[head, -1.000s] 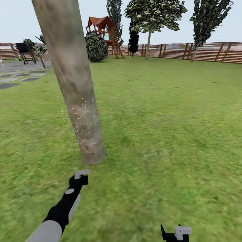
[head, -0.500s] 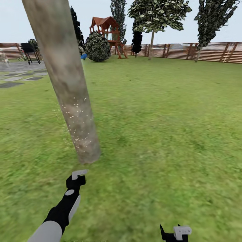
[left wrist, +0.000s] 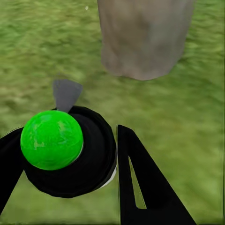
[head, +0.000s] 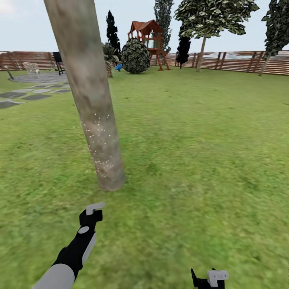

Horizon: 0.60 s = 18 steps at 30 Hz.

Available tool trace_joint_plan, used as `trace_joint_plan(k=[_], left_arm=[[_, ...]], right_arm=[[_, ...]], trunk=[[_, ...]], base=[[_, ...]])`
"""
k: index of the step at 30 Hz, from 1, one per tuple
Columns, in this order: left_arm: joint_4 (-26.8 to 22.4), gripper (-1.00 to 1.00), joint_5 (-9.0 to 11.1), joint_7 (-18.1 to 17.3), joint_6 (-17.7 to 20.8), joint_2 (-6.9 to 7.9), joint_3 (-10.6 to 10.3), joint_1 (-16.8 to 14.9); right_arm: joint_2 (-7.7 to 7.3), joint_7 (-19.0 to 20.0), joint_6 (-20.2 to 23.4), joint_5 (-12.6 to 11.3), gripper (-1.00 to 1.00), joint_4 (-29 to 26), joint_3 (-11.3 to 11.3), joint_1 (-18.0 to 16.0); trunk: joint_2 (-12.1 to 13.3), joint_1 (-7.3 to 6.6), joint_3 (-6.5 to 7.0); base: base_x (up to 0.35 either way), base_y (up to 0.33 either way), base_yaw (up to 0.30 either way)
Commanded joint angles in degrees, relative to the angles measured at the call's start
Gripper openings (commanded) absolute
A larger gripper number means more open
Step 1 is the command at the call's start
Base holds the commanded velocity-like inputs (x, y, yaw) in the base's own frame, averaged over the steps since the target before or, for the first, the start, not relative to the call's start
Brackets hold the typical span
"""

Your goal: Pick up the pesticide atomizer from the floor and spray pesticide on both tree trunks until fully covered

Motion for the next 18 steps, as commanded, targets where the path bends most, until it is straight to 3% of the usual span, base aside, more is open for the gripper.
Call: trace_joint_plan(k=[1,10,18], left_arm=[[0.0,-1.0,0.0,0.0,0.0,0.01,0.0,0.0],[-0.1,-1.0,0.0,0.2,0.4,0.24,0.1,0.0],[-0.1,-1.0,0.0,0.1,0.7,0.27,0.0,0.0]], right_arm=[[-0.1,0.0,0.0,0.0,1.0,0.0,0.0,0.0],[-0.19,0.1,-0.1,0.0,1.0,0.0,0.0,0.0],[-0.06,0.0,-0.1,0.1,1.0,0.0,0.0,0.0]], trunk=[[0.0,0.0,0.0],[0.0,0.0,0.0],[0.0,0.0,0.0]], base=[[0.0,-0.274,0.058],[0.008,-0.274,0.007],[0.203,-0.207,0.01]])
